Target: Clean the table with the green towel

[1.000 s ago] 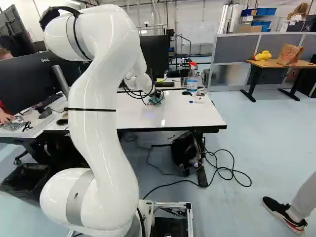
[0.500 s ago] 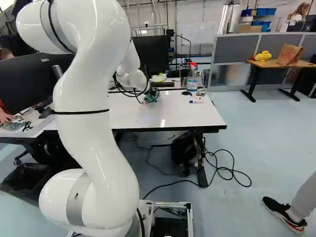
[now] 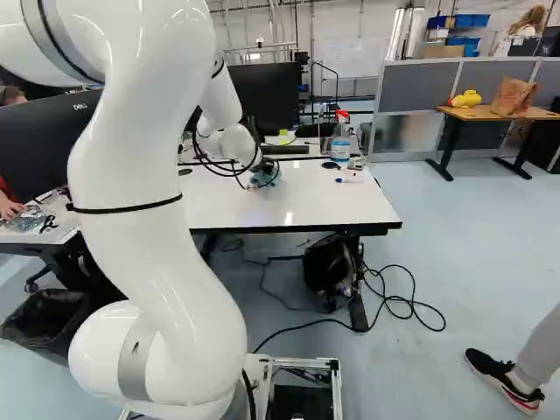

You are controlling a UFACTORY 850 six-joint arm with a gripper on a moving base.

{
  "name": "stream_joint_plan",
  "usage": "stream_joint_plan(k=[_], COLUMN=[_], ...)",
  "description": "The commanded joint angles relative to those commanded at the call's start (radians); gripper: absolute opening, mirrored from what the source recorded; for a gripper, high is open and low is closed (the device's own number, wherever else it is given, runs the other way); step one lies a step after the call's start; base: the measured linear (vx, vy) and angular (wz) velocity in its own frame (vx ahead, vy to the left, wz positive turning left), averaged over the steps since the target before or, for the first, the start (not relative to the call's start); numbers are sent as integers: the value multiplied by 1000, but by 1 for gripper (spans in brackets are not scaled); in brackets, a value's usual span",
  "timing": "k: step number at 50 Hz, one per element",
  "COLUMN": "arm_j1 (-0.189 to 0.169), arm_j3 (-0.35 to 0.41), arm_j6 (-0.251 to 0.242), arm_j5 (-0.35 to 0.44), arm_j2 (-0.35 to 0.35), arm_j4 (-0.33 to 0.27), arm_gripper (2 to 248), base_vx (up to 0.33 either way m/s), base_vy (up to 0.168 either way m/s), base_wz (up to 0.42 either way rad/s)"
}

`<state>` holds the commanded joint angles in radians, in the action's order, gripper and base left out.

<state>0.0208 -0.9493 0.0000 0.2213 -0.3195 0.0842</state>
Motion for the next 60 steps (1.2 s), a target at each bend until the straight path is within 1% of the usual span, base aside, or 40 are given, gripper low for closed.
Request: stream_joint_plan(k=[36, 60], arm_j1=[2, 2], arm_j3=[190, 194], arm_j6=[0, 0], arm_j5=[0, 0], arm_j2=[163, 166], arm_j4=[0, 0], arm_gripper=[53, 53], base_vx=[0, 0], base_vy=[0, 0], base_wz=[0, 0])
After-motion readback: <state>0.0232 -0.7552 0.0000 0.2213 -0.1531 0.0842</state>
